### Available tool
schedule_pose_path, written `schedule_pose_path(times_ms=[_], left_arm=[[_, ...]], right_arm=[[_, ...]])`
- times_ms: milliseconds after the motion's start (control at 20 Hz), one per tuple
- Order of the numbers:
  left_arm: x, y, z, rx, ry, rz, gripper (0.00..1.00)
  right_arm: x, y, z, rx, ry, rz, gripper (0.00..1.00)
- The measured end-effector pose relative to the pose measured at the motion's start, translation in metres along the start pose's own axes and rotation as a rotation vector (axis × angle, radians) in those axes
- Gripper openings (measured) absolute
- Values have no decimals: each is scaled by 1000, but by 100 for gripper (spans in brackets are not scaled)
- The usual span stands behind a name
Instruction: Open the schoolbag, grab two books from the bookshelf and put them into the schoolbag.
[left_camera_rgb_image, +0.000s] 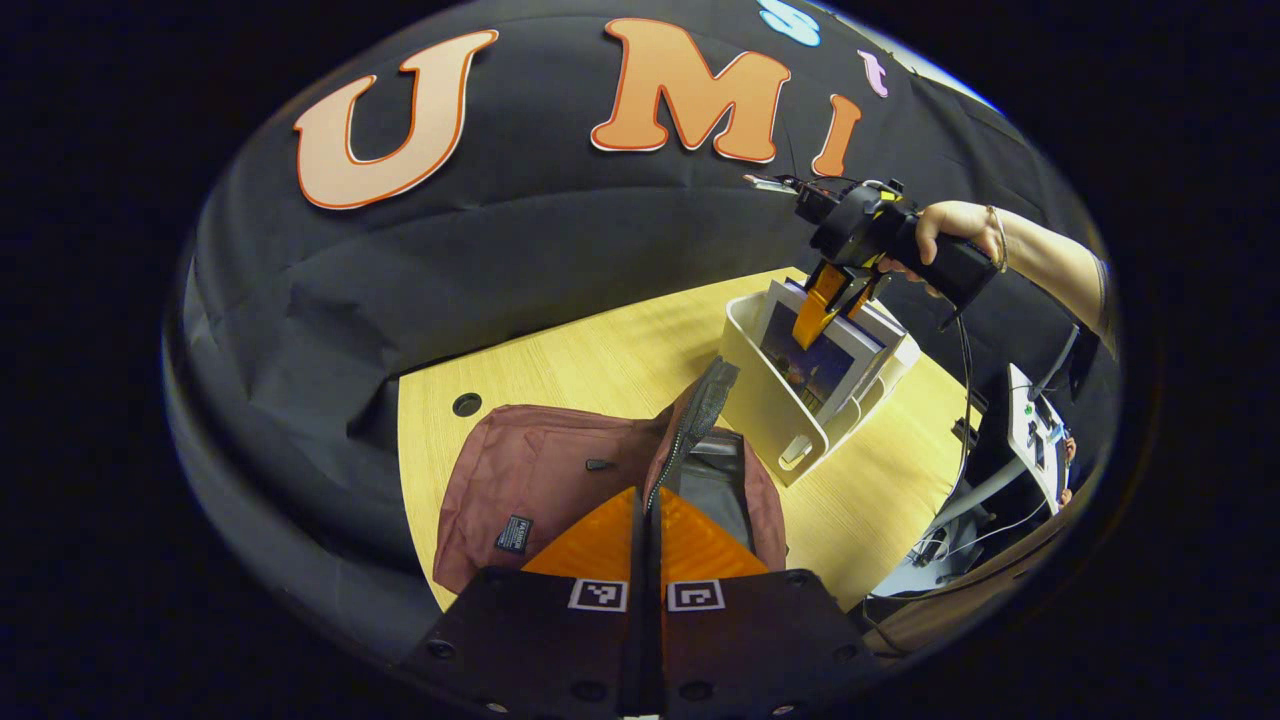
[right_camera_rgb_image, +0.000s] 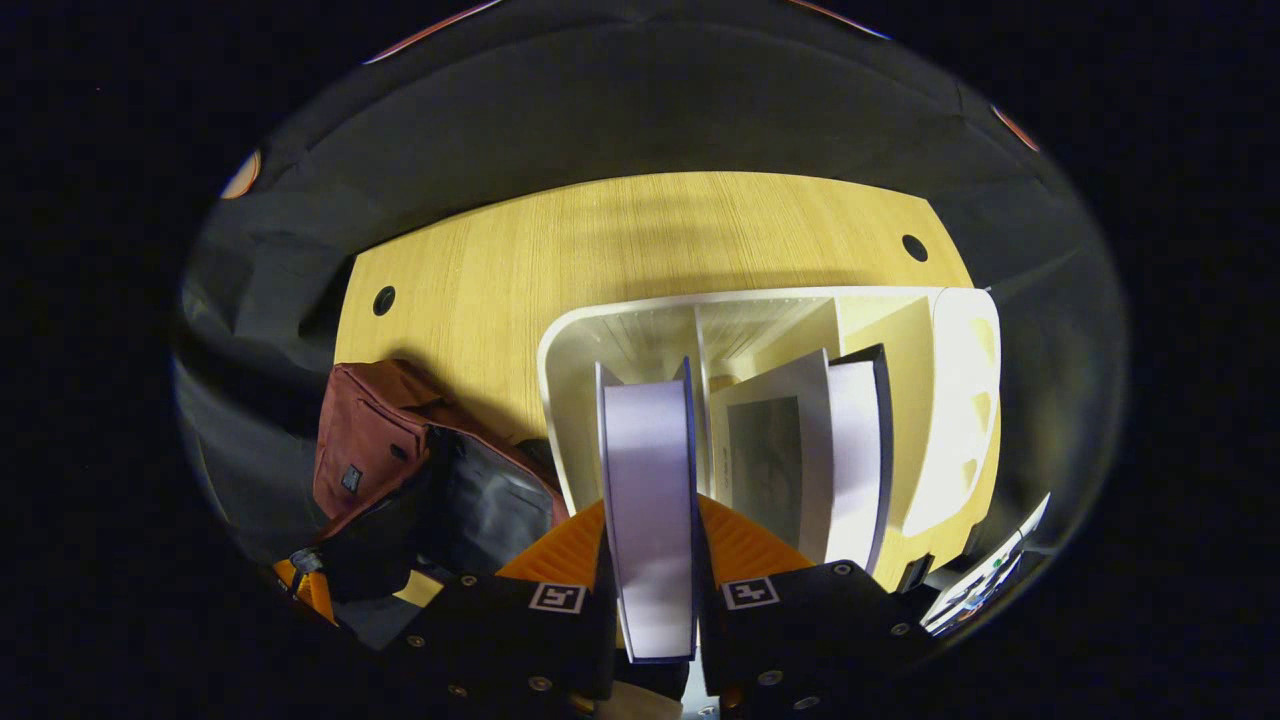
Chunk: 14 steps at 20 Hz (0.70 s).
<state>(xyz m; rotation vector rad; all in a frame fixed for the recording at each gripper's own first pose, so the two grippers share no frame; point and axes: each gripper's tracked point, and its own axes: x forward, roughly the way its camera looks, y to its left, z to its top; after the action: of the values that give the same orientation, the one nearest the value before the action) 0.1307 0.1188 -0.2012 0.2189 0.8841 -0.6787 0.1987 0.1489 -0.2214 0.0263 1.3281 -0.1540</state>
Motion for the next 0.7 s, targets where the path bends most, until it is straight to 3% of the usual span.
schedule_pose_path(times_ms=[50, 100, 350, 700], left_arm=[[1, 0, -2, -4, 0, -7, 1], [2, 1, -4, -12, 6, -10, 1], [8, 5, -10, -29, 16, -8, 1], [12, 3, -10, -12, 11, -20, 1]], right_arm=[[-7, 1, -1, 1, -6, 10, 44], [-18, 3, 0, -1, -20, 17, 35], [-97, 1, 10, -48, -149, 6, 34], [-215, 0, -7, -34, -320, 64, 34]])
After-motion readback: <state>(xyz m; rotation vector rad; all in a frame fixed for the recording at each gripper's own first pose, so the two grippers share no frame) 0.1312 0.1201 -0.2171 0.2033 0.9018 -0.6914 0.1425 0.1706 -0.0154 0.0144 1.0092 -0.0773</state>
